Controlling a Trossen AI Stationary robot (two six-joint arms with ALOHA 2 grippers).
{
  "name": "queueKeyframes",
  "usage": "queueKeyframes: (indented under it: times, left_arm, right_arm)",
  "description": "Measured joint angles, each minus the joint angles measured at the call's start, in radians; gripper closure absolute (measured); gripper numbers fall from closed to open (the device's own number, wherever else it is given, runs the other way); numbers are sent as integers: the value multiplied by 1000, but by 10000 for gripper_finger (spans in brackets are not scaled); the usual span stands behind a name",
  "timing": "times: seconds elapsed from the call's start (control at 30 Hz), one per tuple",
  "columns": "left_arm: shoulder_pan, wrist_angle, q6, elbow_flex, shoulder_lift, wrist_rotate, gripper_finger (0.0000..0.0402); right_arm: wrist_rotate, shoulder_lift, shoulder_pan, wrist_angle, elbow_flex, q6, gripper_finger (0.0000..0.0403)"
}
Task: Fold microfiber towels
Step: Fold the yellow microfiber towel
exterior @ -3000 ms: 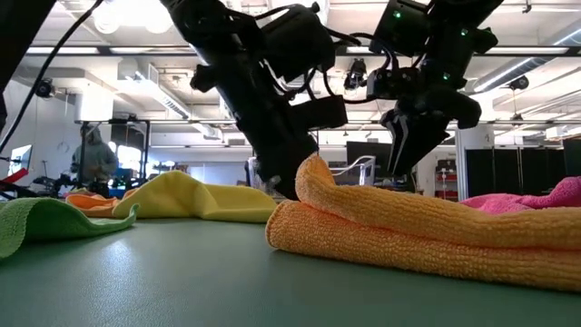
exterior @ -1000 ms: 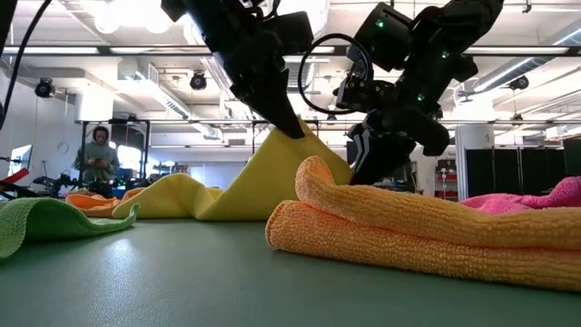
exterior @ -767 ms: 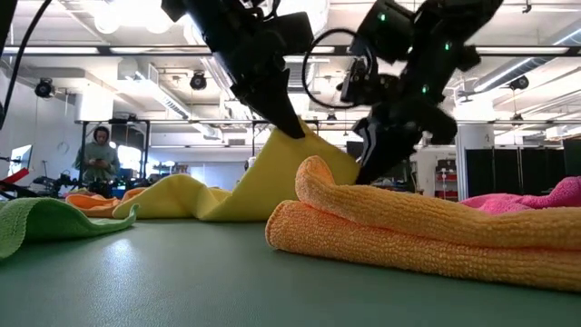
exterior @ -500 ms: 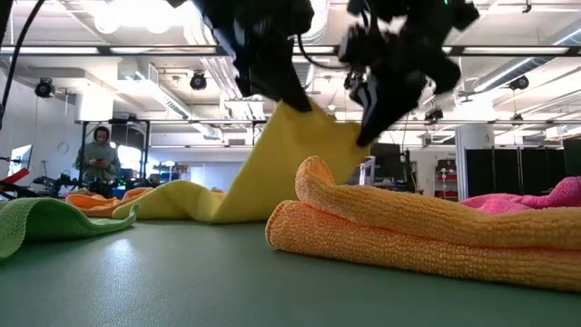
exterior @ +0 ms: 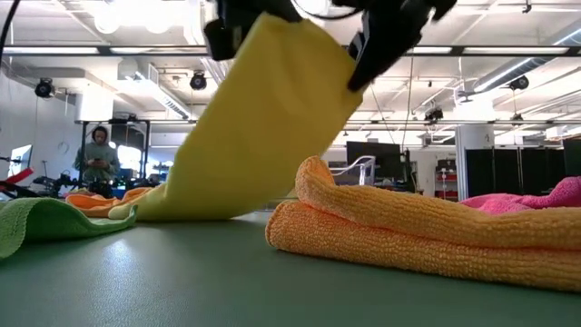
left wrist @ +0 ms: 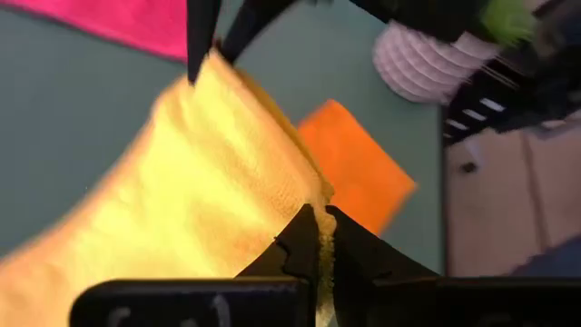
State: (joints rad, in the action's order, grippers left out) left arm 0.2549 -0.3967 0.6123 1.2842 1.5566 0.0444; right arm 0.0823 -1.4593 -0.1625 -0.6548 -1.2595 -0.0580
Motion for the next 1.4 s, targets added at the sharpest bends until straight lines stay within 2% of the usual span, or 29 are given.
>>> queueKeyframes:
  times: [0.27,0.43,0.6,0.9,1.03,1.4]
  left_arm:
    - [107,29,107,-2,28,25,401]
    - [137,102,193,-2,28,48,401]
    - [151,123,197,-17,25,52,401]
    - [137,114,355,-131,24,89,401]
    - [139,64,352,-131,15,139,401]
    - [136,-240,377,-130,12,287,401]
  right_arm:
    - [155,-22,-129,-12,-105,-109,394]
    - [200,-63,-144,-26,-145,-159,394]
    - [274,-97,-164,-19,-187,-152,394]
    - [281,-188,-112,-20,-220,-76,394]
    - [287,-240,-75,2,-226,-4,394]
    - [278,-336,49,200,-226,156,394]
